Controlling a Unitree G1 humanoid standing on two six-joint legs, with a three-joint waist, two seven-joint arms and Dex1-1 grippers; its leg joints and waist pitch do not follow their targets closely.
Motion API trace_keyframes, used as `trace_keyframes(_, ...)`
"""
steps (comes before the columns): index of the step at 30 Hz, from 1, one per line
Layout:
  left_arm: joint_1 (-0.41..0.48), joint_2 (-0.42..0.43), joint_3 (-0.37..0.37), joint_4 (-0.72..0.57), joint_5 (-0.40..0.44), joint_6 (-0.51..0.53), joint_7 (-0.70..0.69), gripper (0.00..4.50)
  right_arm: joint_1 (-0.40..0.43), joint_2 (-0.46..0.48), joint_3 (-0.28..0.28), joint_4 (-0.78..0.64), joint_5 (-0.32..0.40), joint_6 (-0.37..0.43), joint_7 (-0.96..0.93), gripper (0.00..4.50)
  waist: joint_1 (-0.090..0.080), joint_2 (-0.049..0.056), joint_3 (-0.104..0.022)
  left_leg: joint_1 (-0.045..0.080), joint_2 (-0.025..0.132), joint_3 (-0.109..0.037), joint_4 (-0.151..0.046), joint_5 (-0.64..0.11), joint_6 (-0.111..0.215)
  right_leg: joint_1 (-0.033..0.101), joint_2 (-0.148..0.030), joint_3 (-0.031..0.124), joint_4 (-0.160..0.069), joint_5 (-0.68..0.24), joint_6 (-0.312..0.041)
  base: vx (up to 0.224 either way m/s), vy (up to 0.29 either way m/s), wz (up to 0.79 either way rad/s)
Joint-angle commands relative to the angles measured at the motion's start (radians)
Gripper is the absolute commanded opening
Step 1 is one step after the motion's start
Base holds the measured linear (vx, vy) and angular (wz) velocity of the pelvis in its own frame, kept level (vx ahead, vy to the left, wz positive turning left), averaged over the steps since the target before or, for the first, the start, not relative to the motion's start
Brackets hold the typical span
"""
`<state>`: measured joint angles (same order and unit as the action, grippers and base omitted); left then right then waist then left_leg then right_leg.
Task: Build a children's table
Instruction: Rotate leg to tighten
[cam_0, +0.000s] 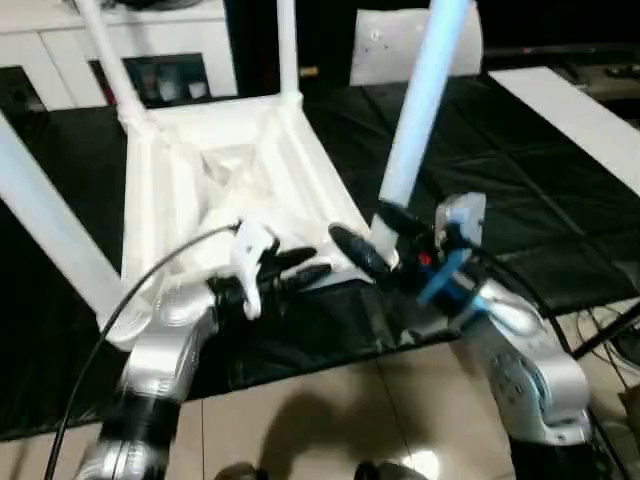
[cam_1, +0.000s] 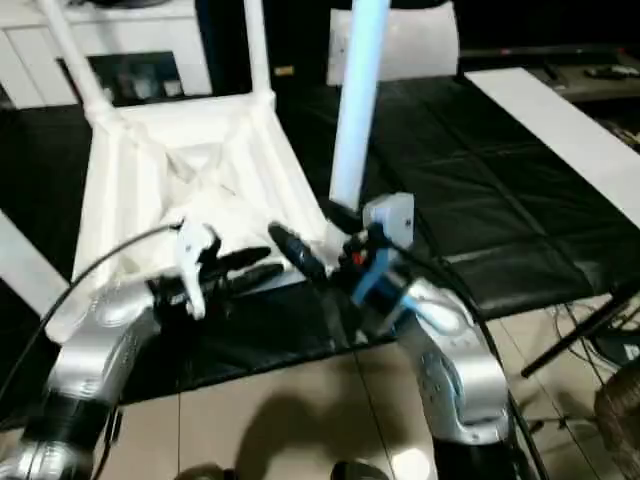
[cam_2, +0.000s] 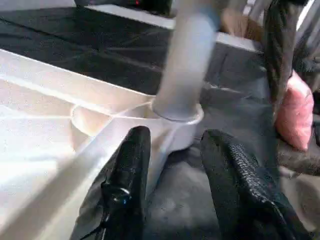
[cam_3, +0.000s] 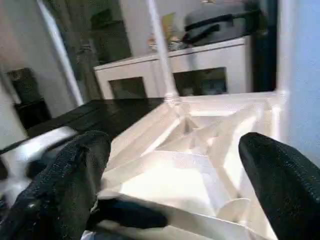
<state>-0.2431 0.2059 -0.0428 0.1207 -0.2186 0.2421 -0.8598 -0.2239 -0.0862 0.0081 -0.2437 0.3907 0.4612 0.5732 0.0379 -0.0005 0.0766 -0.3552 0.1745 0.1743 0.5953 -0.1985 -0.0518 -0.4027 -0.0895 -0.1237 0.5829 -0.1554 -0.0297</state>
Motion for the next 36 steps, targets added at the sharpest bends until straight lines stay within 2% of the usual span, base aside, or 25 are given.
trace_keyframes(1, 0.066, 0.001, -0.012, -0.120, -0.018, 0.036, 0.023, 2.18, -0.017, -0.009, -0.009, 0.036, -0.015, 0.012, -0.022, 4.50, -0.005, 0.008, -0.063, 0.002, 0.061, -0.021, -0.079, -0.249, 0.023, 0.049, -0.068, 0.069, -0.084, -0.396, -0.126, 0.000, 0.000, 0.00)
trace_keyframes(3, 0.148, 0.008, -0.013, -0.226, -0.037, 0.075, 0.041, 2.22, -0.041, -0.020, -0.021, 0.085, -0.042, 0.005, -0.050, 4.50, -0.009, 0.007, -0.063, 0.003, 0.065, -0.025, -0.079, -0.269, 0.013, 0.050, -0.073, 0.069, -0.081, -0.418, -0.123, 0.000, 0.000, 0.00)
trace_keyframes(4, 0.205, 0.017, -0.004, -0.296, -0.064, 0.106, 0.049, 2.47, -0.065, -0.025, -0.041, 0.139, -0.073, -0.014, -0.093, 4.50, -0.013, 0.005, -0.055, -0.001, 0.060, -0.023, -0.082, -0.281, 0.018, 0.047, -0.066, 0.067, -0.091, -0.458, -0.103, 0.000, 0.000, 0.00)
trace_keyframes(5, 0.222, 0.023, 0.000, -0.320, -0.075, 0.118, 0.050, 2.47, -0.074, -0.026, -0.049, 0.157, -0.085, -0.021, -0.114, 4.50, -0.013, 0.006, -0.058, 0.003, 0.061, -0.024, -0.080, -0.290, 0.012, 0.046, -0.069, 0.067, -0.089, -0.469, -0.106, 0.000, 0.000, 0.00)
trace_keyframes(6, 0.255, 0.047, 0.005, -0.355, -0.086, 0.132, 0.037, 2.58, -0.090, -0.028, -0.068, 0.194, -0.101, -0.040, -0.150, 4.50, -0.017, -0.002, -0.049, 0.004, 0.053, -0.022, -0.080, -0.309, 0.013, 0.040, -0.065, 0.064, -0.101, -0.534, -0.084, 0.000, 0.000, 0.00)
trace_keyframes(7, 0.287, 0.075, 0.008, -0.385, -0.100, 0.145, 0.016, 2.63, -0.105, -0.030, -0.089, 0.226, -0.108, -0.056, -0.178, 4.50, -0.016, 0.002, -0.051, 0.010, 0.053, -0.023, -0.077, -0.318, 0.009, 0.037, -0.069, 0.064, -0.103, -0.557, -0.079, 0.000, 0.000, 0.00)
trace_keyframes(8, 0.310, 0.095, 0.016, -0.406, -0.111, 0.158, 0.002, 2.68, -0.115, -0.032, -0.105, 0.247, -0.113, -0.068, -0.199, 4.50, -0.017, 0.004, -0.048, 0.017, 0.051, -0.023, -0.076, -0.333, 0.006, 0.030, -0.065, 0.063, -0.108, -0.585, -0.063, 0.000, 0.000, 0.00)
trace_keyframes(10, 0.346, 0.124, 0.036, -0.436, -0.129, 0.179, -0.015, 2.91, -0.130, -0.040, -0.125, 0.279, -0.123, -0.083, -0.231, 4.50, -0.018, 0.002, -0.043, 0.028, 0.051, -0.021, -0.080, -0.370, -0.001, 0.022, -0.054, 0.061, -0.117, -0.598, -0.039, 0.000, 0.000, 0.00)
trace_keyframes(11, 0.396, 0.164, 0.075, -0.467, -0.144, 0.201, -0.032, 3.01, -0.150, -0.054, -0.150, 0.324, -0.133, -0.108, -0.261, 4.50, -0.017, 0.004, -0.046, 0.028, 0.053, -0.024, -0.079, -0.369, -0.010, 0.023, -0.058, 0.062, -0.109, -0.578, -0.046, 0.000, 0.000, 0.00)
trace_keyframes(12, 0.396, 0.164, 0.075, -0.467, -0.144, 0.201, -0.032, 3.05, -0.150, -0.054, -0.150, 0.324, -0.133, -0.108, -0.261, 4.50, -0.025, 0.006, -0.044, 0.011, 0.053, -0.030, -0.088, -0.372, -0.011, 0.036, -0.055, 0.061, -0.102, -0.553, -0.047, 0.000, 0.000, 0.00)
trace_keyframes(14, 0.455, 0.211, 0.108, -0.495, -0.156, 0.220, -0.054, 3.20, -0.163, -0.065, -0.162, 0.354, -0.139, -0.123, -0.277, 4.50, -0.024, 0.003, -0.046, 0.016, 0.055, -0.028, -0.087, -0.383, -0.015, 0.030, -0.053, 0.063, -0.100, -0.530, -0.047, 0.000, 0.000, 0.00)
trace_keyframes(15, 0.488, 0.236, 0.127, -0.506, -0.157, 0.228, -0.064, 3.45, -0.166, -0.068, -0.164, 0.363, -0.144, -0.128, -0.284, 4.50, -0.029, 0.004, -0.047, 0.009, 0.051, -0.028, -0.088, -0.373, -0.007, 0.036, -0.054, 0.067, -0.093, -0.500, -0.056, 0.000, 0.000, 0.00)
trace_keyframes(16, 0.523, 0.266, 0.146, -0.515, -0.160, 0.234, -0.074, 3.50, -0.165, -0.071, -0.162, 0.369, -0.148, -0.132, -0.284, 4.50, -0.036, 0.000, -0.046, 0.007, 0.050, -0.026, -0.087, -0.360, 0.003, 0.033, -0.053, 0.069, -0.093, -0.485, -0.066, 0.000, 0.000, 0.00)
trace_keyframes(18, 0.557, 0.297, 0.171, -0.524, -0.167, 0.239, -0.075, 3.66, -0.161, -0.072, -0.154, 0.372, -0.147, -0.132, -0.273, 4.50, -0.039, 0.003, -0.046, 0.005, 0.049, -0.026, -0.086, -0.349, 0.012, 0.035, -0.057, 0.071, -0.090, -0.483, -0.076, 0.000, 0.000, 0.00)
trace_keyframes(19, 0.582, 0.321, 0.231, -0.513, -0.176, 0.241, -0.064, 3.79, -0.138, -0.068, -0.135, 0.351, -0.138, -0.116, -0.247, 4.50, -0.044, 0.000, -0.046, 0.003, 0.048, -0.024, -0.084, -0.334, 0.025, 0.035, -0.055, 0.071, -0.091, -0.490, -0.078, 0.000, 0.000, 0.00)
trace_keyframes(22, 0.597, 0.377, 0.305, -0.472, -0.166, 0.239, -0.070, 3.95, -0.094, -0.072, -0.088, 0.326, -0.133, -0.086, -0.208, 4.50, -0.047, -0.001, -0.042, 0.003, 0.048, -0.023, -0.084, -0.322, 0.033, 0.034, -0.053, 0.072, -0.096, -0.506, -0.073, 0.000, 0.000, 0.00)
trace_keyframes(24, 0.598, 0.400, 0.319, -0.454, -0.154, 0.231, -0.076, 4.23, -0.079, -0.073, -0.072, 0.326, -0.141, -0.081, -0.203, 4.50, -0.048, 0.000, -0.041, 0.006, 0.051, -0.023, -0.085, -0.320, 0.031, 0.031, -0.051, 0.073, -0.095, -0.501, -0.076, 0.000, 0.000, 0.00)
trace_keyframes(25, 0.597, 0.433, 0.338, -0.430, -0.148, 0.228, -0.080, 4.32, -0.058, -0.074, -0.048, 0.334, -0.164, -0.083, -0.204, 4.50, -0.044, 0.005, -0.043, 0.009, 0.055, -0.026, -0.087, -0.319, 0.023, 0.031, -0.052, 0.074, -0.091, -0.486, -0.083, 0.000, 0.000, 0.00)
trace_keyframes(27, 0.586, 0.459, 0.363, -0.407, -0.154, 0.228, -0.078, 4.41, -0.039, -0.071, -0.027, 0.340, -0.181, -0.074, -0.207, 4.50, -0.045, 0.007, -0.041, 0.010, 0.055, -0.024, -0.090, -0.328, 0.017, 0.030, -0.049, 0.077, -0.089, -0.461, -0.096, 0.000, 0.000, 0.00)
trace_keyframes(28, 0.581, 0.466, 0.372, -0.400, -0.158, 0.230, -0.078, 4.46, -0.033, -0.068, -0.023, 0.339, -0.184, -0.070, -0.208, 4.50, -0.044, 0.013, -0.041, 0.010, 0.055, -0.025, -0.091, -0.334, 0.012, 0.031, -0.049, 0.077, -0.086, -0.449, -0.103, 0.000, 0.000, 0.00)
trace_keyframes(30, 0.567, 0.485, 0.393, -0.382, -0.164, 0.230, -0.081, 4.46, -0.020, -0.062, -0.011, 0.332, -0.185, -0.056, -0.208, 4.50, -0.044, 0.011, -0.040, 0.012, 0.055, -0.025, -0.092, -0.350, 0.005, 0.032, -0.049, 0.077, -0.087, -0.447, -0.109, 0.000, 0.000, 0.00)
trace_keyframes(31, 0.552, 0.503, 0.411, -0.366, -0.168, 0.226, -0.086, 4.46, -0.007, -0.060, 0.006, 0.319, -0.186, -0.046, -0.202, 4.50, -0.042, 0.017, -0.038, 0.015, 0.054, -0.025, -0.092, -0.368, 0.002, 0.029, -0.050, 0.079, -0.088, -0.458, -0.108, 0.000, 0.000, 0.00)
trace_keyframes(32, 0.541, 0.512, 0.420, -0.356, -0.170, 0.220, -0.090, 4.46, 0.001, -0.061, 0.019, 0.311, -0.188, -0.043, -0.196, 4.50, -0.042, 0.013, -0.039, 0.017, 0.054, -0.025, -0.091, -0.377, -0.001, 0.029, -0.050, 0.079, -0.091, -0.470, -0.105, 0.000, 0.000, 0.00)
trace_keyframes(34, 0.530, 0.517, 0.427, -0.348, -0.174, 0.216, -0.090, 4.46, 0.006, -0.061, 0.028, 0.305, -0.190, -0.043, -0.194, 4.50, -0.041, 0.012, -0.039, 0.014, 0.056, -0.027, -0.093, -0.369, -0.004, 0.032, -0.052, 0.081, -0.087, -0.460, -0.109, 0.000, 0.000, 0.00)
trace_keyframes(36, 0.482, 0.499, 0.426, -0.345, -0.195, 0.214, -0.076, 4.46, 0.008, -0.059, 0.040, 0.308, -0.192, -0.026, -0.198, 4.50, -0.039, 0.016, -0.039, 0.018, 0.055, -0.027, -0.093, -0.375, -0.006, 0.029, -0.051, 0.083, -0.086, -0.461, -0.113, 0.000, 0.000, 0.00)
